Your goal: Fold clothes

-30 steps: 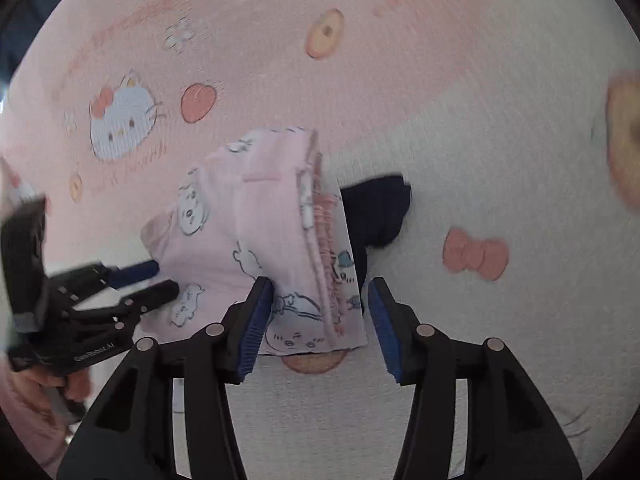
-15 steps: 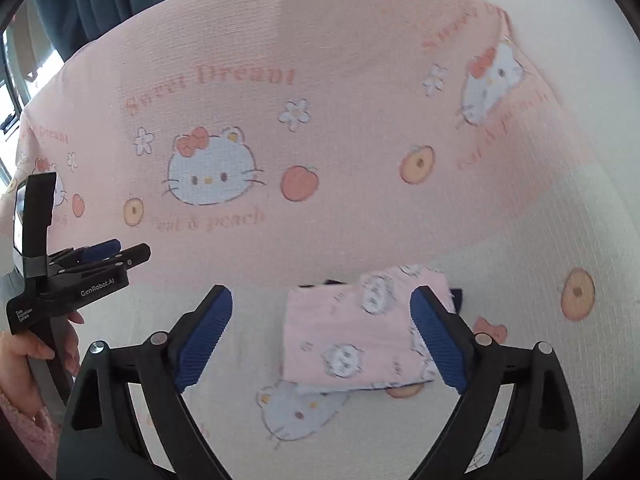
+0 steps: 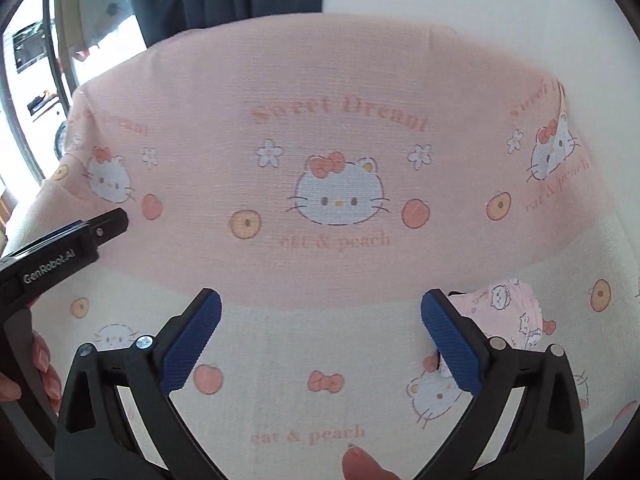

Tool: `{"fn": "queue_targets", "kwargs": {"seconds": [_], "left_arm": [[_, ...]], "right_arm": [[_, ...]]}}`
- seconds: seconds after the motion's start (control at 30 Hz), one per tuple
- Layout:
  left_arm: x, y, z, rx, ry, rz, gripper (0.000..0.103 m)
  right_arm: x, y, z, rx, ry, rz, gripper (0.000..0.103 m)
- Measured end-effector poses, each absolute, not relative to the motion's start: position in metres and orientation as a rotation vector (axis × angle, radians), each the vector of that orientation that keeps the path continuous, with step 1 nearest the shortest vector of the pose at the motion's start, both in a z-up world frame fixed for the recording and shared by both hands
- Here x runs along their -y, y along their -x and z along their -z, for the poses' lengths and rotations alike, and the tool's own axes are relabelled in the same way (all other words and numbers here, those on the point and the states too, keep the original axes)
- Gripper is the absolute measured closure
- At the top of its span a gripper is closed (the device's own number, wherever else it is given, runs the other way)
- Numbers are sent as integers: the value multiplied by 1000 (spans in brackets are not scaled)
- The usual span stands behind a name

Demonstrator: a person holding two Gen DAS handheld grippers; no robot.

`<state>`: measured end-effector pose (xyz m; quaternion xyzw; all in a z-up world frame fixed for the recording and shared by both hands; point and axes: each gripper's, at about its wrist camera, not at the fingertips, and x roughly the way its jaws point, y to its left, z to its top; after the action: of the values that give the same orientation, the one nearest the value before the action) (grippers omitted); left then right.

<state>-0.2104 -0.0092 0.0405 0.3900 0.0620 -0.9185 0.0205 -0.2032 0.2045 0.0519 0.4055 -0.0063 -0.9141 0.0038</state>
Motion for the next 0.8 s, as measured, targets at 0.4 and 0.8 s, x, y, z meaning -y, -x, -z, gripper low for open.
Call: {"fn": "queue_targets", "kwargs": {"seconds": [0.4,0.8], "left_arm": [[47,19,-37,-140,-1316,2828,35],[38,-37,-10,-162,-1351,2797,35]], "right_arm": [[-167,30,-47,48,-1315,2907,1],[-171,-33,-22,52,-1417,2890,1]]}}
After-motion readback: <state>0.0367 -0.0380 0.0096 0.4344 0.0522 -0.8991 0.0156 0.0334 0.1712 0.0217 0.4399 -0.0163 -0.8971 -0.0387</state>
